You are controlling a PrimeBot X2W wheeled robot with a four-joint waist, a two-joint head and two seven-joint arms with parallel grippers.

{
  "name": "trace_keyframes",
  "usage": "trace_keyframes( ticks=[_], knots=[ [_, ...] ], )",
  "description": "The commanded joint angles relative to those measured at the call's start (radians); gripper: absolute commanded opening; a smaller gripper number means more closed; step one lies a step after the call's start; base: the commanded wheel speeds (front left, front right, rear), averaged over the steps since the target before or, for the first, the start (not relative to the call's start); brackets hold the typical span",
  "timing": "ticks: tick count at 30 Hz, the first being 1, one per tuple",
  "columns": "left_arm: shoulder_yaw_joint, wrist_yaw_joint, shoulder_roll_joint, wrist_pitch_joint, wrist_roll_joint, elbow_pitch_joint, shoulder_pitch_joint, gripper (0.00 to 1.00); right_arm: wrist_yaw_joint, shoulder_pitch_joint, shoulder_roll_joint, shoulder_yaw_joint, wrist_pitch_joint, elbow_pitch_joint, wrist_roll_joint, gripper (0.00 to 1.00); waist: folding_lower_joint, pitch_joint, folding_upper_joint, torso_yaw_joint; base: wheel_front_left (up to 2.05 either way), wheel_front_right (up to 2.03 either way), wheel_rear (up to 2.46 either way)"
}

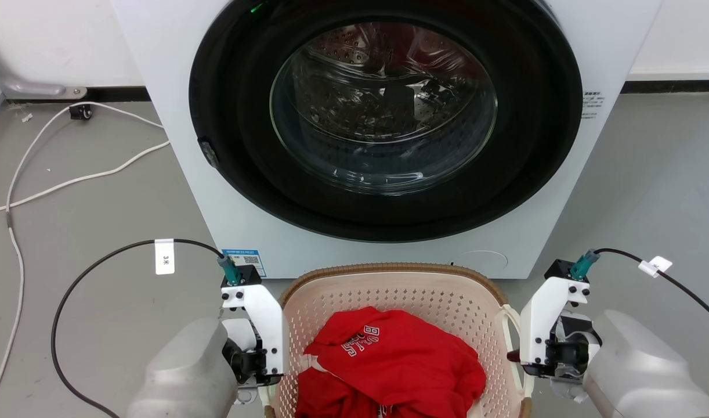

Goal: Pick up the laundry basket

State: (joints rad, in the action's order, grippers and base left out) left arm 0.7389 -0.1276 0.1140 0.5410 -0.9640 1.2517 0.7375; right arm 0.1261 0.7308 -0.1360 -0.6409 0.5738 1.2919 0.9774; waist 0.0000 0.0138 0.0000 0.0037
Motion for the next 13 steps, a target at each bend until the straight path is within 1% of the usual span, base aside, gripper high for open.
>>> trace_keyframes(
  ticks=[1,13],
  knots=[
    [0.004,-0.005,-0.013,-0.005,-0.009,-0.008,-0.014,0.0,0.009,0.006,0.013,0.002,-0.002,-0.008,0.014,0.0,0.0,0.0,0.0,0.0,0.0,0.0,0.0],
    [0.025,-0.005,-0.007,-0.001,-0.018,-0.014,-0.018,0.0,0.009,0.005,0.013,-0.001,0.008,-0.007,0.016,0.0,0.0,-0.001,0.0,-0.001,0.0,0.0,0.0]
  ],
)
